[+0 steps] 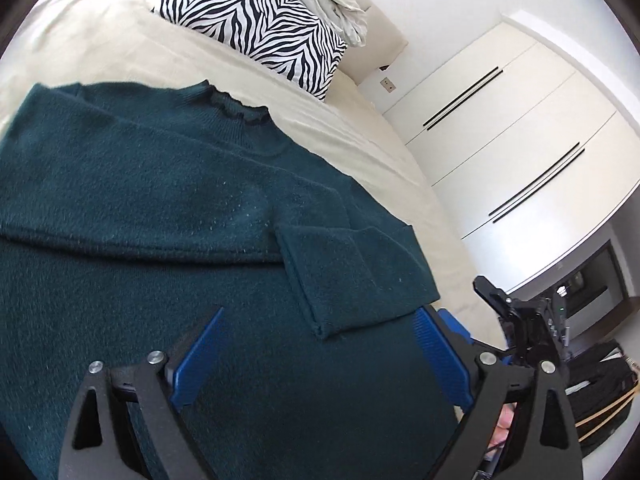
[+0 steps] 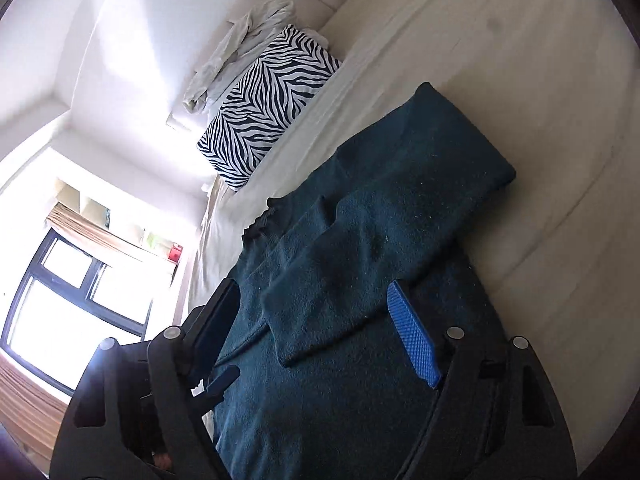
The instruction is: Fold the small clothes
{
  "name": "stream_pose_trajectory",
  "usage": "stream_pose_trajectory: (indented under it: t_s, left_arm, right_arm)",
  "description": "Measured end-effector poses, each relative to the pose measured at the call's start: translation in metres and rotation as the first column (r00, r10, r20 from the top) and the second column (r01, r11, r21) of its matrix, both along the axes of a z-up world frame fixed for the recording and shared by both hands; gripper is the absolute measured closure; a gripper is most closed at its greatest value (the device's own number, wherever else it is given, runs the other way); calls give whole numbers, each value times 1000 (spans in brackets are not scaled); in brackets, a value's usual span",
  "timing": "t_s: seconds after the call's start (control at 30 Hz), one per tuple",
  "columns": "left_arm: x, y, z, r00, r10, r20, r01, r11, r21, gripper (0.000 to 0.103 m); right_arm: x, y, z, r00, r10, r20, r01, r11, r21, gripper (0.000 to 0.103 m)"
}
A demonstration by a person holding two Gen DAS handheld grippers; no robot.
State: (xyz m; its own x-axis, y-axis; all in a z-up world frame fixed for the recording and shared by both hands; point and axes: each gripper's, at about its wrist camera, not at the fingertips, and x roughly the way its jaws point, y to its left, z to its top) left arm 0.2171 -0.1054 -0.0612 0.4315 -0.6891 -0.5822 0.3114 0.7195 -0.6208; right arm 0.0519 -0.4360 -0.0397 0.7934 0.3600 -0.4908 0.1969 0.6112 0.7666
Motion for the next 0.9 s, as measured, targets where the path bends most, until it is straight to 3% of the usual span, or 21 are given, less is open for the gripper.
stream_pose_trajectory:
  t_s: [0.1,0.2,0.27,0.33,0.47,0.57,0.63,0.7,0.9]
  left_arm:
    - [20,-14,-2,1000,-9,5,9,998,67,8]
    - [34,-33,-9,998,-48,-47,53,992,110,9]
    - [36,-45,-12,995,-75,-72,83,989,123,14]
    - [36,-58,-19,989,-91,-113,107,984,142,30]
    - [35,-75,-22,987,-91,-132,114,977,179,34]
    - [43,-80,-23,984,-85,-157,111,980,166,55]
    - [48,-77,-24,983,-74,-168,101,982,160,90]
    - [50,-73,-22,981,-83,-175,105,987,122,91]
    - [46,-44,35,998,-61,-20,63,991,114,91]
  right_arm:
    - [4,10,-3,999,46,5,-46,999,-18,27]
    - [9,15,-16,999,55,-1,-55,998,20,27]
    - [8,17,-31,998,54,-19,-53,997,56,27]
    - [5,18,-46,998,49,-36,-46,996,76,28]
    - [0,19,-60,999,49,6,-50,996,75,33]
    - [-1,21,-64,998,51,23,-53,997,60,33]
    - [-5,24,-67,998,59,34,-60,998,31,33]
    - [-6,27,-69,997,66,44,-67,998,6,33]
    - [-13,21,-72,995,65,76,-67,998,22,33]
